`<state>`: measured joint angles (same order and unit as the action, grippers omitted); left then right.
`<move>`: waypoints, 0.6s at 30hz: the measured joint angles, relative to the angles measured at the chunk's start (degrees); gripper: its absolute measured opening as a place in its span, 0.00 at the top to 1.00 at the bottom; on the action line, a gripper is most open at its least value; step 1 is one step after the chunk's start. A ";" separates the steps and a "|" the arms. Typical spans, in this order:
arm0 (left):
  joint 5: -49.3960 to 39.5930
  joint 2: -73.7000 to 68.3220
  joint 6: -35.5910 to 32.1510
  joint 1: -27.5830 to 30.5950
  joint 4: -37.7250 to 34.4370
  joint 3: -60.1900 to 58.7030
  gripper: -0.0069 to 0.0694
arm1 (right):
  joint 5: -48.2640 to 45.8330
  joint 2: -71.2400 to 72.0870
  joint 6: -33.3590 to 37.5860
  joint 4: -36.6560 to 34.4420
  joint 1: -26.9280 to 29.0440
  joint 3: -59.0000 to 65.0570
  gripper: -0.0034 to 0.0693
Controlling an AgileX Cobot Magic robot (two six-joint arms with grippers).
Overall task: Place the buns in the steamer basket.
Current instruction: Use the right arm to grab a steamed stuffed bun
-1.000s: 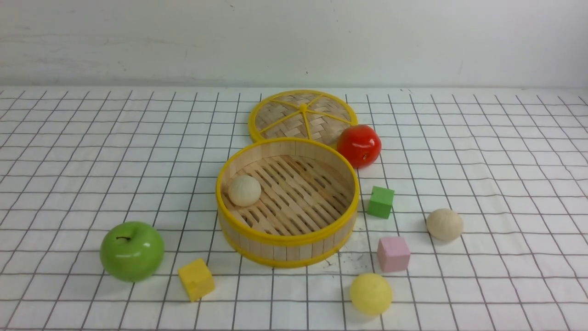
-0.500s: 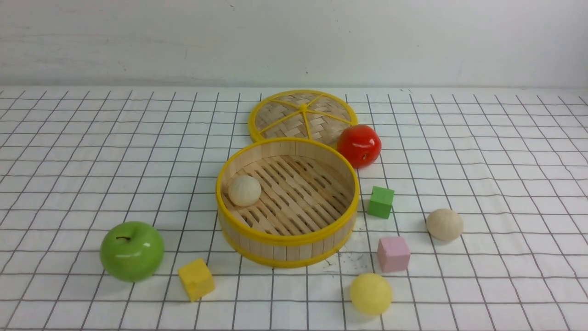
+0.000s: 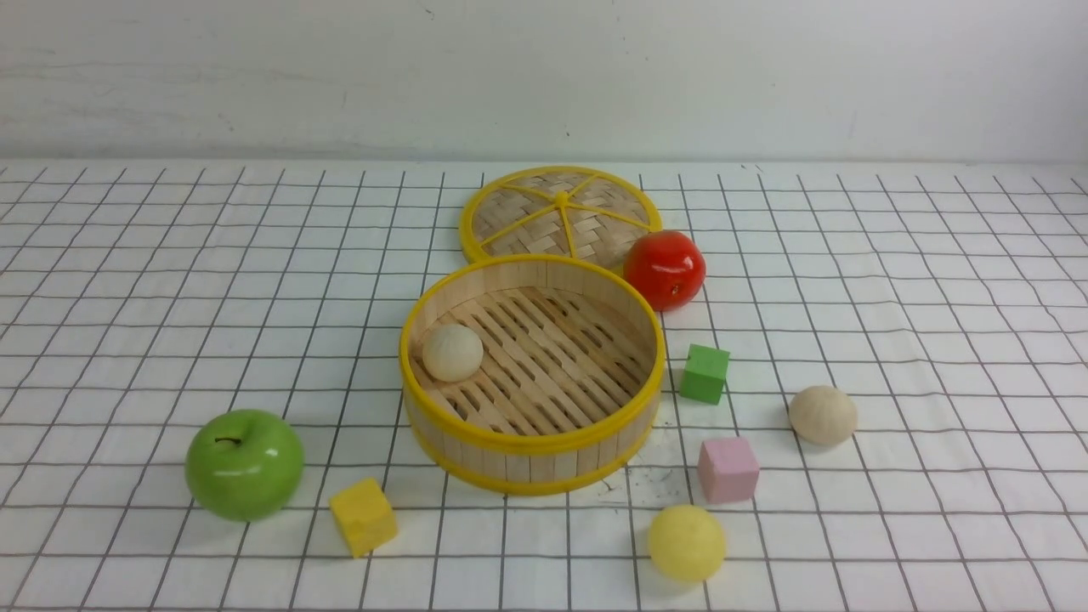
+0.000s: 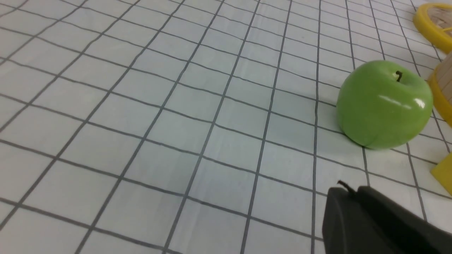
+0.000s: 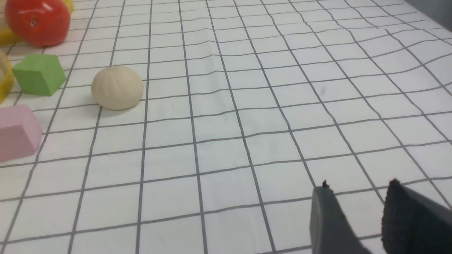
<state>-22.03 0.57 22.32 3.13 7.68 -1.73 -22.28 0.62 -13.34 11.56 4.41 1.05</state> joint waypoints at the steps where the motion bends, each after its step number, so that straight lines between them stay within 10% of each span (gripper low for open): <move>1: 0.00 0.00 0.00 0.00 0.00 0.00 0.87 | 0.00 0.00 0.00 0.42 0.00 0.00 0.62; 18: -0.06 0.00 0.00 0.00 0.00 0.00 0.84 | 2.07 0.00 0.00 3.80 0.00 0.34 0.62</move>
<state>-22.09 0.57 22.32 3.13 7.68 -1.73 -20.21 0.62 -13.34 15.36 4.41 1.39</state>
